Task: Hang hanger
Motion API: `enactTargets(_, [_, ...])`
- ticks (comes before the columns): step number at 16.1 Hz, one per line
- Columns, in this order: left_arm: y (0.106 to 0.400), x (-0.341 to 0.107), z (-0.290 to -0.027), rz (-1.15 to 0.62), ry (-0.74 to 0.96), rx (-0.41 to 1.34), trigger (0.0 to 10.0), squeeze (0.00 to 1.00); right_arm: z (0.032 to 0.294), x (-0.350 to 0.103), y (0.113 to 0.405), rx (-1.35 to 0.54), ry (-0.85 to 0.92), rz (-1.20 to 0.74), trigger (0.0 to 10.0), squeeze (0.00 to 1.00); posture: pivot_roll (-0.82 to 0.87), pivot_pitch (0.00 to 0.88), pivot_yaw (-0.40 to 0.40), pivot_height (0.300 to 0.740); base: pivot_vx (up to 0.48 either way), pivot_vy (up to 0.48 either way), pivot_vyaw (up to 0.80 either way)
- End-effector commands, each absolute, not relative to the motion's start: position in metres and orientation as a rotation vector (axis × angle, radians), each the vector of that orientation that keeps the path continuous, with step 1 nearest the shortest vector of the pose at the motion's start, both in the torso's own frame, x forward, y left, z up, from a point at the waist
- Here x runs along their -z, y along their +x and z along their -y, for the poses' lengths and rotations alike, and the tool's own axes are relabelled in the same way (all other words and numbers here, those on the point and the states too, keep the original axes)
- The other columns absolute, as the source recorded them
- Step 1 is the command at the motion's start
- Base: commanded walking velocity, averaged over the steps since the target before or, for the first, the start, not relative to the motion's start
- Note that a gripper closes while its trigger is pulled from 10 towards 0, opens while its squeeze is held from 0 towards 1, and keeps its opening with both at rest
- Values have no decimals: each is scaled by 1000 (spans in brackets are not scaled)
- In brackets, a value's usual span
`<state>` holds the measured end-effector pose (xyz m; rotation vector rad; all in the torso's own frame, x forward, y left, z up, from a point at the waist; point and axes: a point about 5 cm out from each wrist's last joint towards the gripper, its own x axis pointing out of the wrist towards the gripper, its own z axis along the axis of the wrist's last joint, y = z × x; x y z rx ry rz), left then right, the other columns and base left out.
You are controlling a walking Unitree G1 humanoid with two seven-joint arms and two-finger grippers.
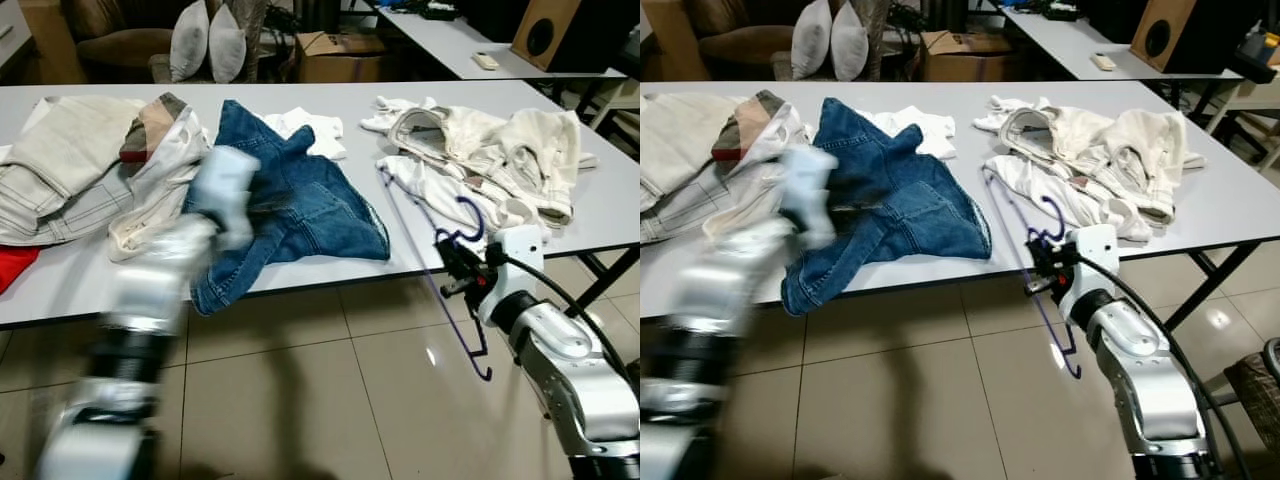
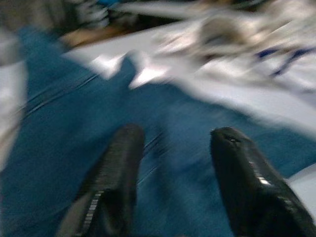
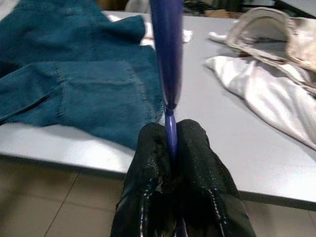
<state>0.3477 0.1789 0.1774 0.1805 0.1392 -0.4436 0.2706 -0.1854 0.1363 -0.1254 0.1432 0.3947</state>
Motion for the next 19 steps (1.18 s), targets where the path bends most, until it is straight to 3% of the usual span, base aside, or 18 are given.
enactTargets(1, [346,-172,-193,-191,230,391,10000,1000,181,-143,268,-463,-142,-117,10000,0,-65,0,-44,740,0,0,0])
enactTargets(4, [339,-164,-238,-269,369,222,10000,1000,174,-147,259,-685,-193,-135,10000,0,-51,0,-56,740,0,0,0])
enactTargets(8, [338,-155,-249,-324,461,182,10000,1000,180,-154,241,-978,-264,-246,10000,0,-54,0,-58,740,0,0,0])
enactTargets(12, [344,-140,-233,-376,420,265,10000,1000,197,-164,246,-1025,-334,-321,10000,0,-61,0,-60,740,0,0,0])
enactTargets(13, [346,-129,-220,-420,421,333,10000,1000,199,-162,260,-971,-352,-336,10000,0,-64,0,-61,740,0,0,0])
enactTargets(16, [349,-120,-200,-440,415,430,10000,1000,191,-150,280,-942,-331,-366,10000,0,-68,0,-56,740,0,0,0])
enactTargets(19, [347,-120,-170,-442,295,609,10000,1000,181,-133,306,-889,-317,-449,10000,0,-65,0,-53,740,0,0,0])
